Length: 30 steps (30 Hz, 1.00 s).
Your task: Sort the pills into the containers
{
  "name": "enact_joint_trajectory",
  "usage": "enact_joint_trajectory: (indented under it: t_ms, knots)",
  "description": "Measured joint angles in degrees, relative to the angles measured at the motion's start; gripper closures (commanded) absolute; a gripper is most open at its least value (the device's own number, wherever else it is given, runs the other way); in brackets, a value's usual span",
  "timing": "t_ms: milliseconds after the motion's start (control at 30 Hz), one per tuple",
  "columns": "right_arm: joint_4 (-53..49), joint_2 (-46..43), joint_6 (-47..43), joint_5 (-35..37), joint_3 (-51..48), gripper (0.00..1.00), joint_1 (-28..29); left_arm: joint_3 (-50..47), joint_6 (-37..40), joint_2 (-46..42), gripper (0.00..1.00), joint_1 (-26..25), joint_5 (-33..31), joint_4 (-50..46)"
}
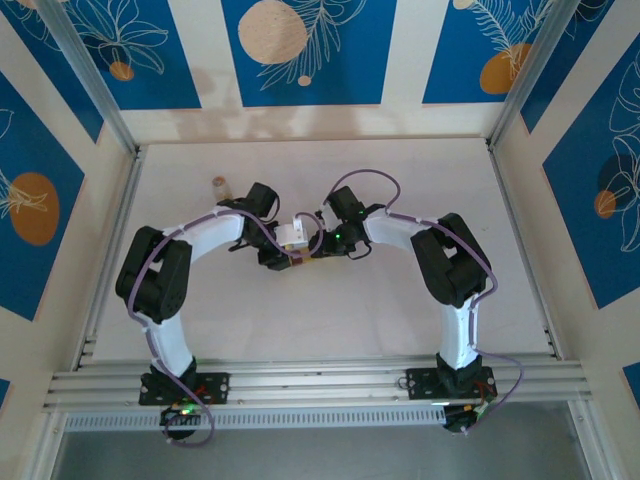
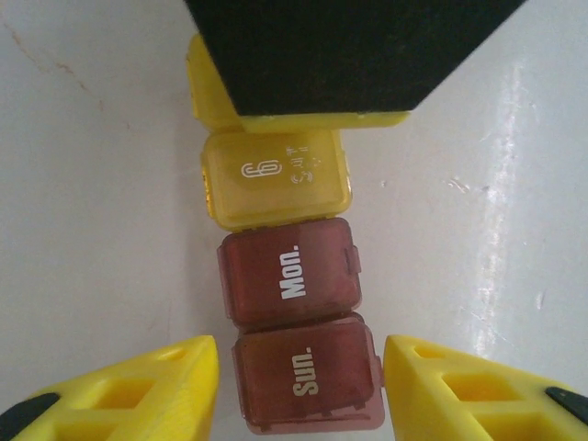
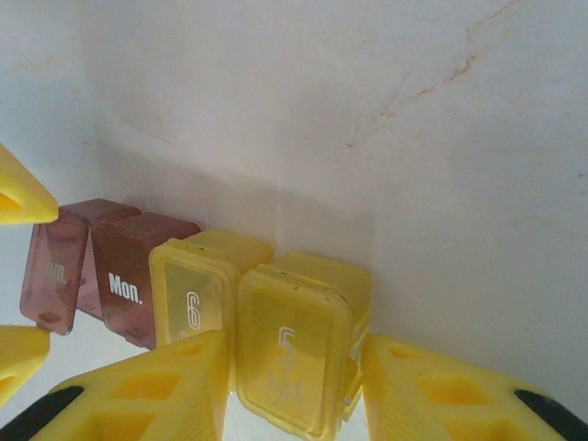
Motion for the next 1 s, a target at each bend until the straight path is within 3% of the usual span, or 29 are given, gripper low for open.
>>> enact_joint_trajectory:
  t_ms: [1000]
  knots:
    - [-0.63, 0.0, -0.46, 1.33, 0.44, 0.59, 0.26, -8.85, -8.72, -6.32, 0.45, 0.85, -9.03, 21.09]
